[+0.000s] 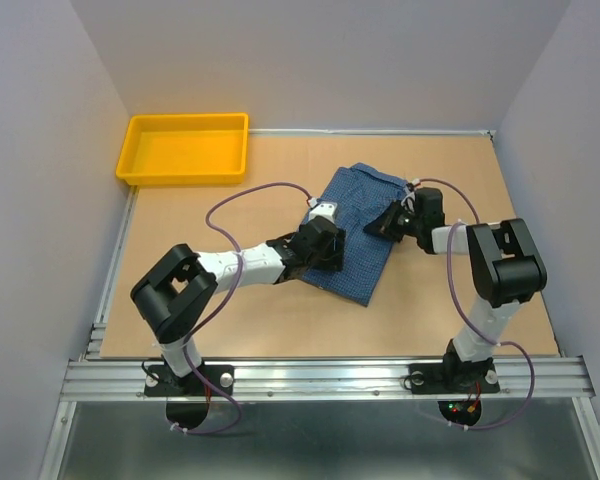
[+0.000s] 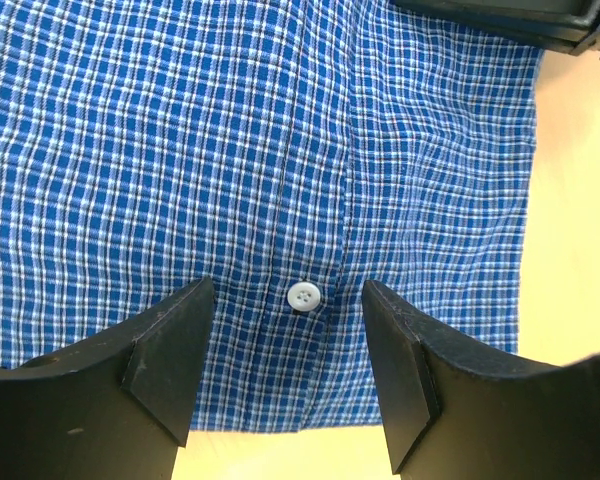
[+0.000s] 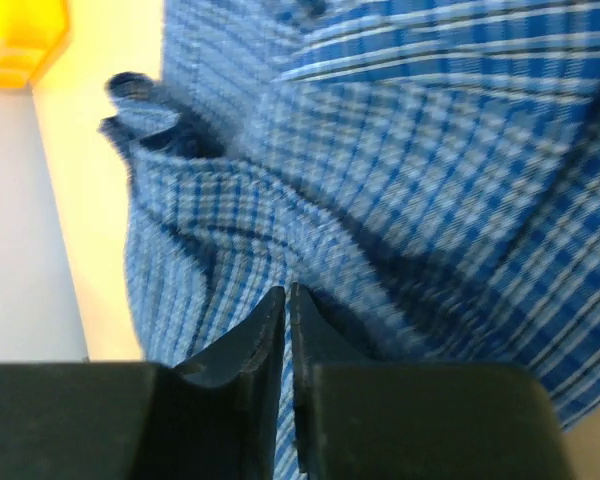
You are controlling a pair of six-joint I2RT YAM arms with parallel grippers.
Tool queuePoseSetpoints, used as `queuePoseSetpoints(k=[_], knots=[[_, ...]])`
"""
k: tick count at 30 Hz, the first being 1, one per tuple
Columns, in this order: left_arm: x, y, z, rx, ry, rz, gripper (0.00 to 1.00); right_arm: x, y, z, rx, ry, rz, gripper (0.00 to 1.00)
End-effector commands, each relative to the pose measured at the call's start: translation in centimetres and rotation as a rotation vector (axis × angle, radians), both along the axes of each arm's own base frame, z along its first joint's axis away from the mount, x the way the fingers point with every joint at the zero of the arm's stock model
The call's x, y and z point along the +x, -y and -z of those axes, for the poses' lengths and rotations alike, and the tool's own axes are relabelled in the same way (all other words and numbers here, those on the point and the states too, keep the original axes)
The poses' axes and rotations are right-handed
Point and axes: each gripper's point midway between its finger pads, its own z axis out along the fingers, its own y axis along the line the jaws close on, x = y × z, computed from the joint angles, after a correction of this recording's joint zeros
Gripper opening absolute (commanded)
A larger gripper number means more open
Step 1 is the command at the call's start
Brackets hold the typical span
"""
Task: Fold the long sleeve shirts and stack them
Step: Fold the shirt
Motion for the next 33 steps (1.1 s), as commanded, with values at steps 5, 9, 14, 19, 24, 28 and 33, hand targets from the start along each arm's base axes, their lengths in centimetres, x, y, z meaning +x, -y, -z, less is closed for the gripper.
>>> queuePoseSetpoints(k=[5, 9, 14, 19, 24, 28, 33], knots=[[0.5, -1.3, -7.6, -0.12, 0.127, -0.087, 0.72, 1.9, -2.5, -13.4, 0.055, 0.312, -0.103, 0.31], [1.3, -2.6, -8.8, -0.142, 0.152, -0.129, 0.7, 2.2, -6.2, -16.2, 0.142, 0.366, -0.193, 0.37], [3.2, -4.1, -6.9, -0.147, 0.1, -0.178, 0.67, 3.4, -10.7, -15.6, 0.206, 0.382, -0.264, 0.38], [4.2, -3.9, -3.8, -0.139, 0.037, -0.171, 0.67, 4.8, -11.6, -10.6, 0.253, 0.307, -0.24, 0.38], [3.8, -3.5, 0.8, -0.103, -0.074, -0.162, 0.67, 5.9, -9.1, -3.7, 0.2, 0.197, -0.14, 0.38], [3.1, -4.5, 3.4, -0.104, -0.156, -0.216, 0.66, 5.8, -5.7, 0.8, 0.171, 0.117, -0.079, 0.38], [2.8, -5.1, 3.6, -0.124, -0.184, -0.254, 0.66, 6.4, -3.4, 0.6, 0.185, 0.127, -0.084, 0.38]])
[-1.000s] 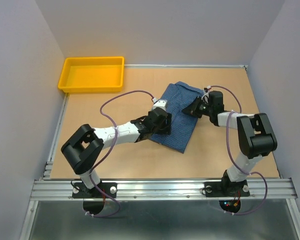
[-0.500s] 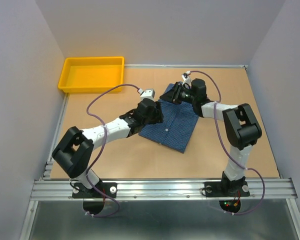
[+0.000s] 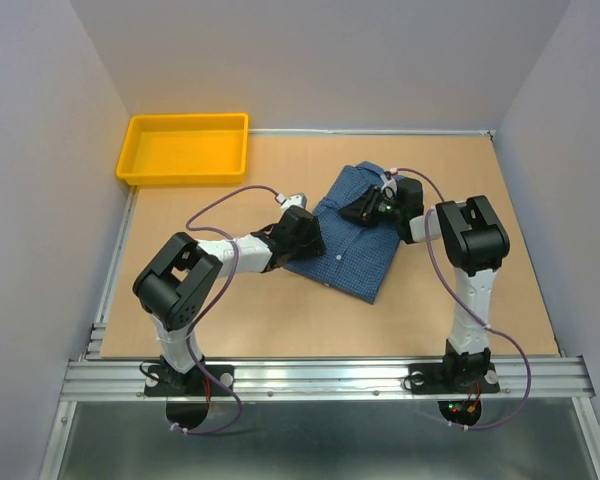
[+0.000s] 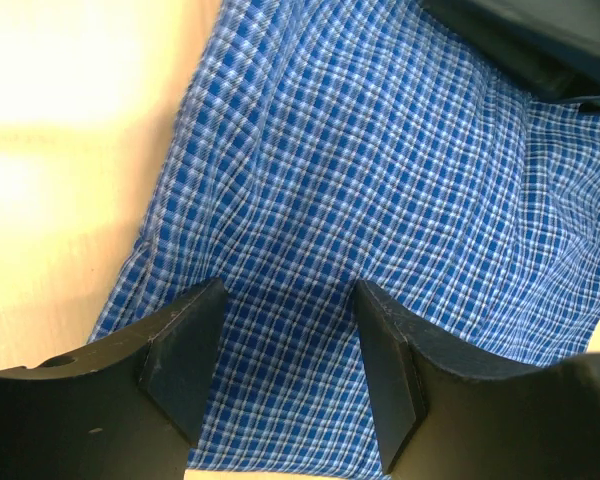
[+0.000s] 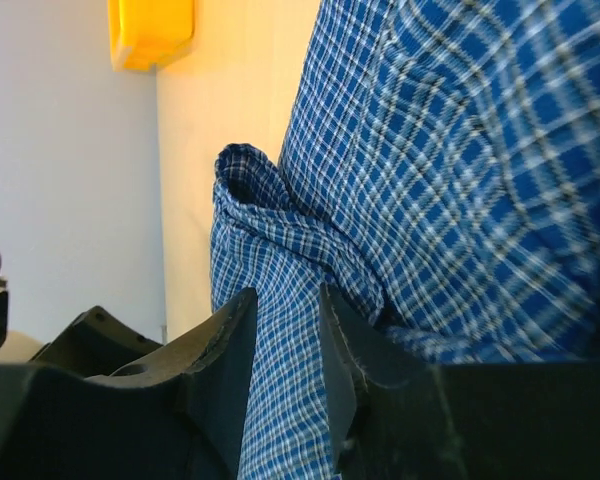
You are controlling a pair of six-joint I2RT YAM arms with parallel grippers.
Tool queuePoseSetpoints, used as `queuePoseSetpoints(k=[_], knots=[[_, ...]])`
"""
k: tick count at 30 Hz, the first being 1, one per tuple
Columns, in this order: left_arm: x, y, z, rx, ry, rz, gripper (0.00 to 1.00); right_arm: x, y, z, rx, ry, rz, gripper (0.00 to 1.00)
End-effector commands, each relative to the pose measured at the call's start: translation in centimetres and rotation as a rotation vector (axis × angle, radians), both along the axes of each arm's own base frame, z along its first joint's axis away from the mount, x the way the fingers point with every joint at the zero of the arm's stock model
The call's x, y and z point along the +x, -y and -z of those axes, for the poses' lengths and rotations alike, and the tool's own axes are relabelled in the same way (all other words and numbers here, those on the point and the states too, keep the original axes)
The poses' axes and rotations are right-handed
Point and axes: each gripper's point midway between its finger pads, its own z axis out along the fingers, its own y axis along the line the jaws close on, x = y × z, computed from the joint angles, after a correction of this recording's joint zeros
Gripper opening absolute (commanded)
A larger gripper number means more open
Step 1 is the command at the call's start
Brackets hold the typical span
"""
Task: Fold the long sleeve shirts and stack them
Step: Fold the shirt
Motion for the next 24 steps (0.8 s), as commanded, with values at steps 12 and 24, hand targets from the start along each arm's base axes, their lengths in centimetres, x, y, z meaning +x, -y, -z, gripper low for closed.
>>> queuePoseSetpoints(k=[12, 24], knots=[[1.4, 1.0, -10.5, -0.108, 0.167, 0.033, 0.66, -2.9, 5.9, -12.8, 0.008, 0.228, 0.105, 0.41], [6.9, 4.6, -4.0, -0.04, 0.088, 0.068, 0.66, -7.0, 10.1, -1.1, -0.032, -0.01, 0.235, 0.41]])
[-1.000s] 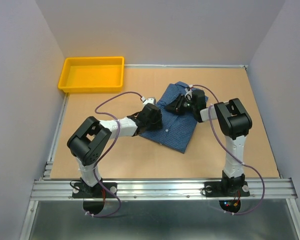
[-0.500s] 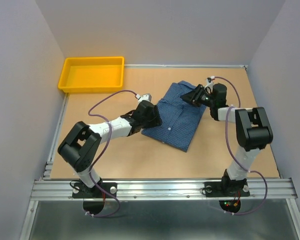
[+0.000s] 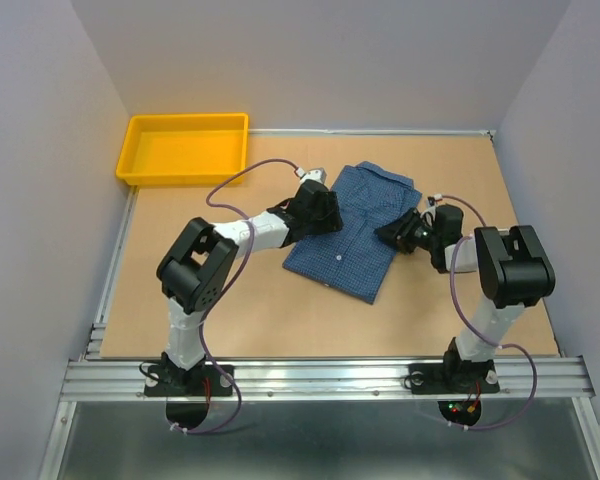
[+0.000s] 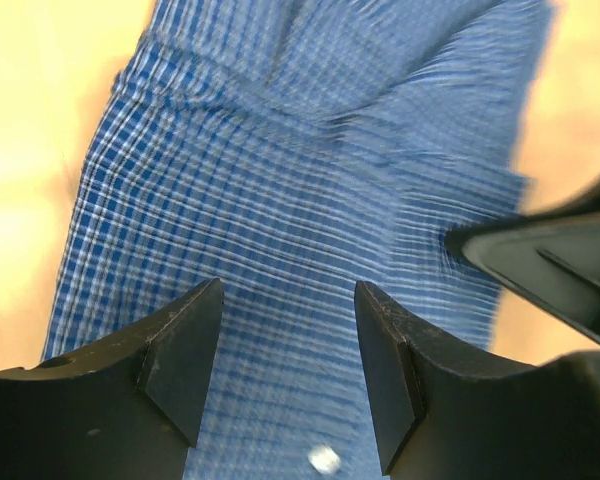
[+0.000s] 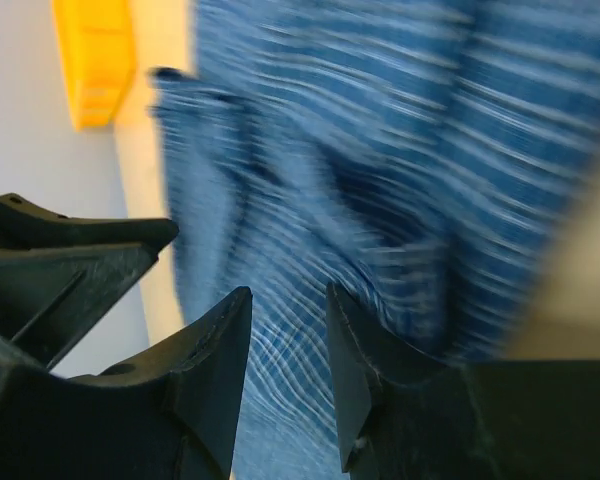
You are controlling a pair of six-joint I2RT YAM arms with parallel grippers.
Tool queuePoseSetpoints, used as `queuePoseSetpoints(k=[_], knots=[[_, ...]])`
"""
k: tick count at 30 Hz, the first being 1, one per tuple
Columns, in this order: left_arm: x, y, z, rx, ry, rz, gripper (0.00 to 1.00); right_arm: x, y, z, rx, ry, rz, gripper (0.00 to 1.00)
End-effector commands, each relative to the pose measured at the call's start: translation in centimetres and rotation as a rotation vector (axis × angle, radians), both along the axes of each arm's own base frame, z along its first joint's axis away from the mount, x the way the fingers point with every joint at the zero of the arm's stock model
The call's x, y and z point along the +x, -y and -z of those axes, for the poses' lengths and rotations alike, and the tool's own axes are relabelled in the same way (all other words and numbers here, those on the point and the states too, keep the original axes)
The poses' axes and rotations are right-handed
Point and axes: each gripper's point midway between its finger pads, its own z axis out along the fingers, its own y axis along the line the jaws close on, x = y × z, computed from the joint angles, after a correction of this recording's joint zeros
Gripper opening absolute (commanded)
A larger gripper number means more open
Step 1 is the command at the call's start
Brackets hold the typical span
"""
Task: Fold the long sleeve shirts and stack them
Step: Fold the shirt
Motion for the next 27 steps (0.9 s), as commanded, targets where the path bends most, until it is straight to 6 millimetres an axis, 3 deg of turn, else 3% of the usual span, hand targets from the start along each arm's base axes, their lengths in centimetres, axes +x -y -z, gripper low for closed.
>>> queuePoseSetpoints(k=[1, 2, 4, 6, 7, 10, 11, 13, 14, 15, 16, 17, 18, 21, 22, 24, 26, 27], knots=[[1.6, -0.3, 1.7, 0.023, -0.021, -0.004, 0.66, -0.5, 3.2, 3.0, 0.003, -0.012, 0.099, 0.41], [1.7, -0.4, 3.0, 0.038, -0.04, -0.007, 0.66, -1.0, 3.6, 3.9, 0.003, -0.031, 0.11, 0.41], [2.2, -0.3, 3.5, 0.042, -0.045, -0.012, 0.66, -1.6, 4.5, 4.6, -0.002, -0.038, 0.128, 0.41], [2.5, -0.3, 4.0, 0.05, -0.049, -0.01, 0.66, -2.0, 4.6, 4.3, -0.013, -0.02, 0.119, 0.41], [2.6, -0.2, 3.8, 0.046, -0.044, -0.007, 0.66, -2.1, 4.5, 3.2, -0.005, 0.005, 0.108, 0.41], [2.6, -0.2, 1.3, 0.021, -0.004, -0.002, 0.66, -2.2, 4.0, -0.6, 0.027, 0.086, 0.081, 0.41], [2.5, -0.2, -0.9, -0.005, 0.028, -0.002, 0.66, -2.4, 3.7, -1.4, 0.044, 0.081, 0.073, 0.41], [1.8, -0.8, -2.5, -0.026, 0.047, -0.006, 0.66, -3.0, 2.8, -4.2, 0.055, 0.136, 0.03, 0.42], [1.4, -1.2, -5.2, -0.065, 0.083, -0.012, 0.66, -3.1, 2.3, -5.3, 0.048, 0.158, 0.01, 0.42], [0.9, -1.5, -6.0, -0.078, 0.094, -0.013, 0.66, -3.7, 1.7, -5.4, 0.042, 0.127, -0.013, 0.42], [-0.1, -2.2, -5.5, -0.074, 0.081, -0.015, 0.66, -4.5, -0.1, -6.1, 0.034, 0.14, -0.071, 0.42], [-0.5, -2.6, -6.0, -0.087, 0.087, -0.02, 0.66, -5.2, -1.2, -7.6, 0.019, 0.187, -0.11, 0.42], [-1.6, -3.3, -6.4, -0.095, 0.086, -0.023, 0.66, -6.5, -3.2, -7.9, 0.016, 0.171, -0.173, 0.42], [-3.0, -4.4, -6.2, -0.109, 0.08, -0.034, 0.66, -8.7, -5.9, -9.0, 0.024, 0.187, -0.238, 0.42], [-3.8, -5.0, -4.5, -0.09, 0.051, -0.037, 0.66, -10.1, -7.6, -9.1, 0.035, 0.187, -0.292, 0.42], [-4.4, -5.4, -2.6, -0.075, 0.022, -0.043, 0.64, -11.7, -9.3, -8.1, 0.05, 0.165, -0.335, 0.42], [-4.6, -5.0, -1.7, -0.088, 0.006, -0.021, 0.63, -12.5, -9.8, -6.7, 0.058, 0.125, -0.336, 0.42], [-4.7, -5.0, -0.2, -0.072, -0.016, -0.021, 0.63, -12.5, -10.1, -6.1, 0.07, 0.135, -0.339, 0.41]])
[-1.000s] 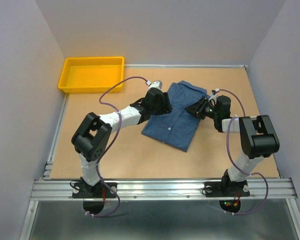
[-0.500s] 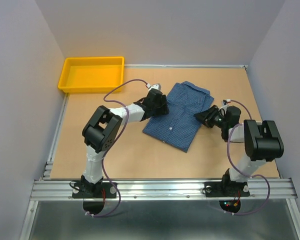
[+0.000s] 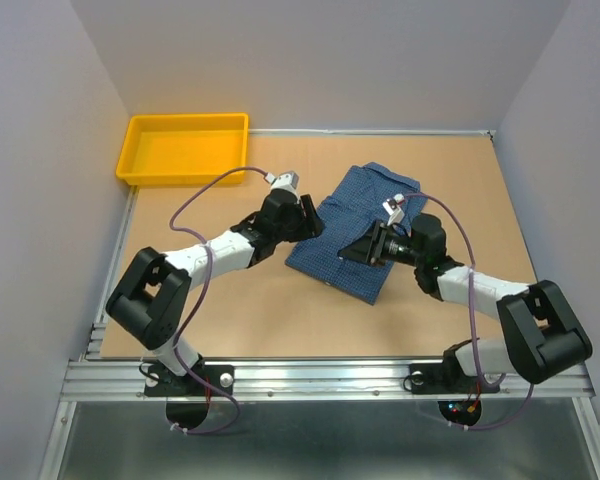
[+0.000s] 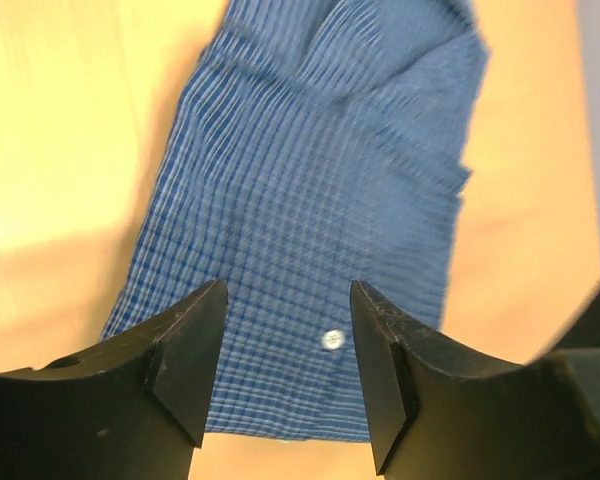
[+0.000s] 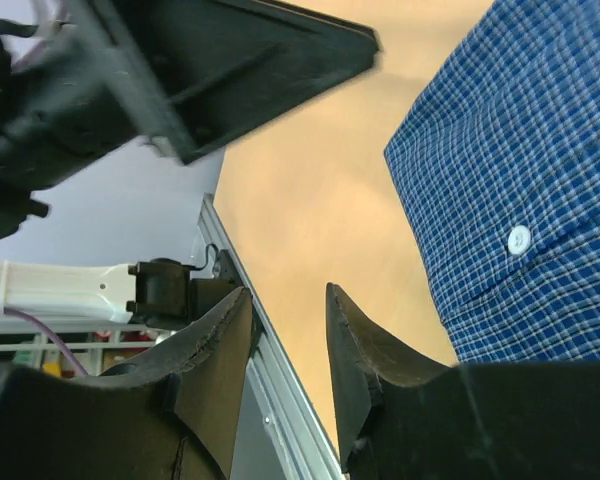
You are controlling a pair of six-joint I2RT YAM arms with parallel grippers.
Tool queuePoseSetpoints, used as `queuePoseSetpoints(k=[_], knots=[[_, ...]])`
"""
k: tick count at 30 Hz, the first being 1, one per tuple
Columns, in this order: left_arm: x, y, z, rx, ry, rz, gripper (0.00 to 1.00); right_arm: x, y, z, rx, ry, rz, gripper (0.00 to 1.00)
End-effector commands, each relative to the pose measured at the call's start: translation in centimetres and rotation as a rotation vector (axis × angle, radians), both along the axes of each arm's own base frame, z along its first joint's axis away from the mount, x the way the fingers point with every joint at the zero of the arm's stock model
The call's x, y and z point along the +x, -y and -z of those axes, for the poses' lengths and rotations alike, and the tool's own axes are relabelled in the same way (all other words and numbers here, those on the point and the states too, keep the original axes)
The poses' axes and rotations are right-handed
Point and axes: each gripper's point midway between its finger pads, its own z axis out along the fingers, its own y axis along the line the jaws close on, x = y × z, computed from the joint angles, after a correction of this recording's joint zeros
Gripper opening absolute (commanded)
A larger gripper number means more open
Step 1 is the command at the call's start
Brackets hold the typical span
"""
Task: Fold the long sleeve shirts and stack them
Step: Fold the shirt
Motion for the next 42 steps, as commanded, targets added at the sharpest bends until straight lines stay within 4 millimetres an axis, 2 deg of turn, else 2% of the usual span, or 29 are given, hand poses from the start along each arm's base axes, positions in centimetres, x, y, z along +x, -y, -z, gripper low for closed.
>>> queuePoseSetpoints(k=[1, 2, 3, 4, 6, 7, 9, 12, 14, 17, 18, 20, 21, 22, 23, 24, 25, 26, 28, 30, 31, 32, 33, 34, 35, 39, 40, 41, 42], knots=[[-1.0, -0.1, 5.6, 0.049, -0.098, 0.016, 0.63, -1.7, -0.1, 4.4, -0.003, -0.092, 0.021, 0.41], [-0.8, 0.0, 6.0, 0.052, -0.095, 0.015, 0.63, -1.9, 0.1, 5.4, 0.002, -0.126, 0.039, 0.41], [-0.7, -0.2, 7.4, 0.08, -0.11, 0.011, 0.63, -1.9, 0.2, 5.9, 0.008, -0.115, 0.05, 0.4], [-0.4, -0.3, 7.9, 0.09, -0.115, 0.007, 0.63, -2.9, 0.6, 8.6, -0.021, -0.184, 0.054, 0.4], [-0.2, -0.4, 9.6, 0.113, -0.143, 0.003, 0.63, -4.3, 1.3, 11.7, -0.037, -0.269, 0.075, 0.38], [-0.2, -0.5, 10.4, 0.123, -0.16, 0.0, 0.63, -4.7, 1.5, 12.3, -0.03, -0.295, 0.086, 0.37], [0.0, -0.8, 11.0, 0.119, -0.179, -0.021, 0.63, -4.7, 1.9, 12.6, 0.006, -0.31, 0.113, 0.36], [0.6, -1.5, 11.5, 0.111, -0.193, -0.049, 0.63, -5.4, 3.0, 14.2, 0.013, -0.417, 0.177, 0.34], [0.8, -1.8, 11.8, 0.107, -0.204, -0.065, 0.63, -5.4, 3.5, 14.2, 0.02, -0.421, 0.201, 0.34], [1.3, -2.2, 10.8, 0.099, -0.187, -0.073, 0.63, -5.2, 3.3, 12.1, 0.055, -0.347, 0.186, 0.35], [1.4, -2.1, 10.2, 0.095, -0.176, -0.071, 0.63, -4.9, 3.2, 10.4, 0.081, -0.294, 0.177, 0.35], [1.6, -2.0, 7.8, 0.065, -0.134, -0.069, 0.63, -4.2, 2.7, 8.5, 0.093, -0.234, 0.152, 0.35], [1.4, -2.0, 7.0, 0.055, -0.12, -0.067, 0.63, -3.1, 2.4, 6.6, 0.092, -0.194, 0.15, 0.35], [1.4, -2.0, 6.1, 0.043, -0.106, -0.068, 0.63, -2.4, 2.3, 5.8, 0.079, -0.17, 0.151, 0.35], [1.2, -2.0, 4.3, 0.017, -0.076, -0.067, 0.64, -1.6, 2.5, 5.0, 0.036, -0.107, 0.158, 0.35], [1.2, -2.1, 3.7, 0.007, -0.064, -0.067, 0.64, -1.3, 2.7, 5.4, -0.017, -0.139, 0.168, 0.36], [0.9, -2.2, 3.2, 0.003, -0.058, -0.067, 0.64, -0.5, 2.7, 3.8, -0.027, -0.086, 0.174, 0.36], [0.7, -2.3, 2.3, -0.006, -0.045, -0.065, 0.64, 1.3, 2.4, 1.5, -0.033, -0.014, 0.185, 0.36], [0.1, -2.6, 2.1, -0.002, -0.044, -0.06, 0.65, 3.2, 1.4, -0.4, -0.037, 0.023, 0.151, 0.36], [-0.2, -2.7, 1.6, -0.008, -0.035, -0.057, 0.65, 4.4, 0.6, -0.7, -0.031, 0.019, 0.123, 0.36], [-0.5, -2.8, 2.0, -0.002, -0.042, -0.056, 0.65, 5.2, 0.1, -1.2, -0.015, 0.034, 0.113, 0.36], [-0.6, -2.9, 2.3, 0.001, -0.046, -0.056, 0.65, 6.0, -0.3, 0.0, -0.009, -0.008, 0.11, 0.36], [-0.8, -3.1, 3.2, 0.017, -0.063, -0.055, 0.65, 7.4, -0.8, -1.3, 0.02, 0.04, 0.113, 0.36], [-0.8, -3.2, 3.7, 0.024, -0.07, -0.056, 0.65, 8.1, -1.0, -1.1, 0.024, 0.036, 0.111, 0.36], [-1.0, -3.3, 4.8, 0.04, -0.093, -0.057, 0.64, 8.9, -1.4, 1.4, 0.005, -0.02, 0.108, 0.36], [-1.5, -3.6, 7.9, 0.057, -0.154, -0.075, 0.64, 11.0, -1.9, 5.4, -0.02, -0.083, 0.124, 0.36], [-1.8, -3.7, 8.7, 0.059, -0.171, -0.076, 0.64, 10.9, -1.9, 8.1, -0.041, -0.131, 0.127, 0.36], [-1.9, -3.6, 8.9, 0.045, -0.178, -0.084, 0.64, 10.9, -1.7, 9.2, -0.052, -0.146, 0.137, 0.36], [-2.0, -3.7, 9.5, 0.049, -0.192, -0.084, 0.64, 10.8, -1.3, 11.3, -0.069, -0.183, 0.151, 0.36]])
